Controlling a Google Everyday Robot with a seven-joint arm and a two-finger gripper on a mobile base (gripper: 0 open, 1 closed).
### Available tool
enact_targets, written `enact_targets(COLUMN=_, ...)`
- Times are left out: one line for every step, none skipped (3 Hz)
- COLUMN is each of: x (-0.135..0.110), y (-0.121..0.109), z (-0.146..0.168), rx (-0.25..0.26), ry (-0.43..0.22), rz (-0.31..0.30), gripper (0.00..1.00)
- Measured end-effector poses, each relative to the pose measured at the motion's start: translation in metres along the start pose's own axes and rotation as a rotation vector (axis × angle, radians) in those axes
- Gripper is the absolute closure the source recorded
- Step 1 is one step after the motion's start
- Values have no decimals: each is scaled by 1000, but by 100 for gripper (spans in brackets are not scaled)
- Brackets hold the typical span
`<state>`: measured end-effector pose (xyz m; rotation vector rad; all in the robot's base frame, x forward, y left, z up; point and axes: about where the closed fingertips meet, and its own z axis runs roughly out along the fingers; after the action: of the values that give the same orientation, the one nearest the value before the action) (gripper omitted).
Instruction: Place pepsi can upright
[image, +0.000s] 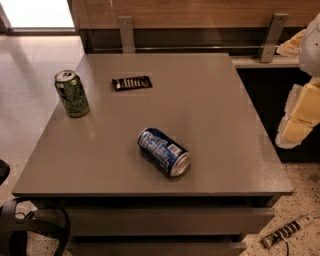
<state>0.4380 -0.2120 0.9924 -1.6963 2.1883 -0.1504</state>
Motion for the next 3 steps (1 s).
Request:
enact_targets(x=-1, y=0, z=0, rx=-2, ry=0, rz=3, gripper=0)
enact_targets(x=-37, y=-3, z=8, rx=-63, ry=-18, rz=114, gripper=0)
enact_targets(x=-90, y=4, z=27, rx=-89, ry=-19, rz=232, gripper=0)
